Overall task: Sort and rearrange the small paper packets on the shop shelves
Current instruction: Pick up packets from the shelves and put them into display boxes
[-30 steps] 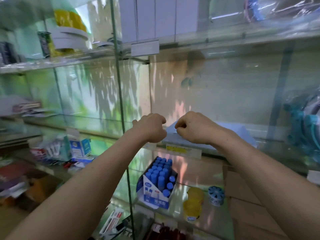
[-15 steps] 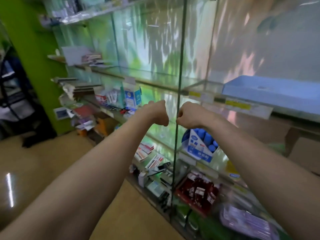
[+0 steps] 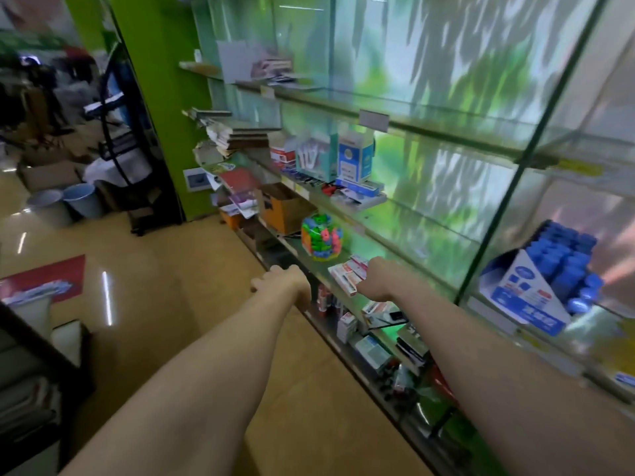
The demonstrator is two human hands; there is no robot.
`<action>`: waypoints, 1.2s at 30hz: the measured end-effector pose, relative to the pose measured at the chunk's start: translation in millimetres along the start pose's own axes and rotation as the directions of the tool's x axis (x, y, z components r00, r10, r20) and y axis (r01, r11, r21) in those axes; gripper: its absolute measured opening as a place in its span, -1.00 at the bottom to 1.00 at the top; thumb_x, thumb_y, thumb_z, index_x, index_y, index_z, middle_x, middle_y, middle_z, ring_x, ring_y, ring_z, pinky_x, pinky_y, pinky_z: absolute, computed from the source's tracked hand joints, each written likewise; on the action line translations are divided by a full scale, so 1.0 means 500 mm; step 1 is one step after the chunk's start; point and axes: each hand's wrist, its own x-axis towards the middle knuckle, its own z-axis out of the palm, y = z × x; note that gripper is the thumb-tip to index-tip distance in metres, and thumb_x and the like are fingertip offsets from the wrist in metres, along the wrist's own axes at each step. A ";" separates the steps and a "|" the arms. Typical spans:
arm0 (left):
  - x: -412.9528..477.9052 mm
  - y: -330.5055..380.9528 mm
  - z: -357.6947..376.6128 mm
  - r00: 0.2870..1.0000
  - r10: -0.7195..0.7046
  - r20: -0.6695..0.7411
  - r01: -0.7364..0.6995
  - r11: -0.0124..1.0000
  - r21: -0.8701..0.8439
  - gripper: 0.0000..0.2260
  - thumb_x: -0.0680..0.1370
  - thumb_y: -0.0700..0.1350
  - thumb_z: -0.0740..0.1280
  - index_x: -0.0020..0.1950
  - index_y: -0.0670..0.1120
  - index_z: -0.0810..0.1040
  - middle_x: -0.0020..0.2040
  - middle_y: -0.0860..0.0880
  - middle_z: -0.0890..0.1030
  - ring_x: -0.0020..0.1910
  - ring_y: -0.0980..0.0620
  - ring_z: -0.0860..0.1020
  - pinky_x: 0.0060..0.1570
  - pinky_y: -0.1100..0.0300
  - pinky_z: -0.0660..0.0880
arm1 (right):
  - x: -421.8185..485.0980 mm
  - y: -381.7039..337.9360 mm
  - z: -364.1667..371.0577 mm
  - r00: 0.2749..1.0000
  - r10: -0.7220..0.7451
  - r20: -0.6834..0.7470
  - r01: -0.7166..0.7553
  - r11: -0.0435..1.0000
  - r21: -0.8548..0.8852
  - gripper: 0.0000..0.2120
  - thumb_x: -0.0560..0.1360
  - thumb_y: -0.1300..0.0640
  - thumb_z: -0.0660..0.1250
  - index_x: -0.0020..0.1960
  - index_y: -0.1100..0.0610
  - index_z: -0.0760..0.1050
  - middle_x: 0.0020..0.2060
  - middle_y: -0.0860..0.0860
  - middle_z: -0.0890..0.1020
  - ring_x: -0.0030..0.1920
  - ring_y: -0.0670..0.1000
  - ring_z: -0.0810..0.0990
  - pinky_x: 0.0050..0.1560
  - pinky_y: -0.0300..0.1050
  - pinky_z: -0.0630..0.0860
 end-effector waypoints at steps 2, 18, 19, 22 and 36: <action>0.030 -0.059 -0.010 1.000 -0.018 0.000 0.018 1.000 0.000 -0.35 0.45 -0.06 0.43 0.47 -0.02 0.21 0.37 -0.18 0.29 0.34 -0.22 0.31 0.28 -0.18 0.23 | 0.029 -0.057 0.010 0.999 -0.012 0.048 0.011 1.000 0.016 -0.78 0.52 0.12 0.29 -0.22 0.21 0.37 -0.29 0.05 0.45 -0.20 0.11 0.45 -0.37 -0.17 0.32; 0.226 -0.455 -0.160 0.965 -0.260 -0.025 0.259 0.966 -0.017 -0.36 0.50 -0.02 0.40 0.50 -0.04 0.19 0.45 -0.19 0.22 0.41 -0.22 0.26 0.41 -0.21 0.16 | 0.268 -0.491 0.068 0.973 -0.170 0.153 0.173 0.985 -0.004 -0.71 0.53 0.05 0.30 0.17 0.20 0.48 -0.03 0.11 0.55 0.05 0.10 0.57 0.11 -0.04 0.51; 0.236 -0.473 -0.170 0.962 -0.272 -0.028 0.272 0.962 -0.018 -0.36 0.50 -0.02 0.40 0.50 -0.05 0.19 0.45 -0.19 0.22 0.40 -0.23 0.27 0.40 -0.21 0.17 | 0.285 -0.511 0.069 0.969 -0.184 0.164 0.188 0.982 -0.009 -0.71 0.53 0.05 0.31 0.16 0.20 0.49 -0.01 0.12 0.57 0.04 0.11 0.58 0.08 -0.03 0.53; 0.273 -0.521 -0.196 0.953 -0.300 -0.036 0.299 0.954 -0.032 -0.36 0.49 -0.03 0.40 0.49 -0.06 0.19 0.43 -0.20 0.24 0.38 -0.24 0.29 0.38 -0.21 0.20 | 0.341 -0.572 0.077 0.952 -0.238 0.192 0.246 0.969 -0.019 -0.75 0.53 0.03 0.32 0.08 0.20 0.52 -0.01 0.12 0.60 0.01 0.10 0.61 0.08 -0.02 0.56; 0.576 -0.644 -0.404 0.913 -0.405 -0.053 0.405 0.914 -0.016 -0.31 0.47 -0.01 0.42 0.50 -0.04 0.15 0.41 -0.17 0.29 0.38 -0.20 0.30 0.34 -0.24 0.21 | 0.682 -0.824 0.026 0.921 -0.350 0.174 0.365 0.928 -0.069 -0.71 0.54 -0.01 0.30 0.11 0.20 0.47 0.01 0.12 0.56 -0.02 0.10 0.56 0.00 -0.06 0.53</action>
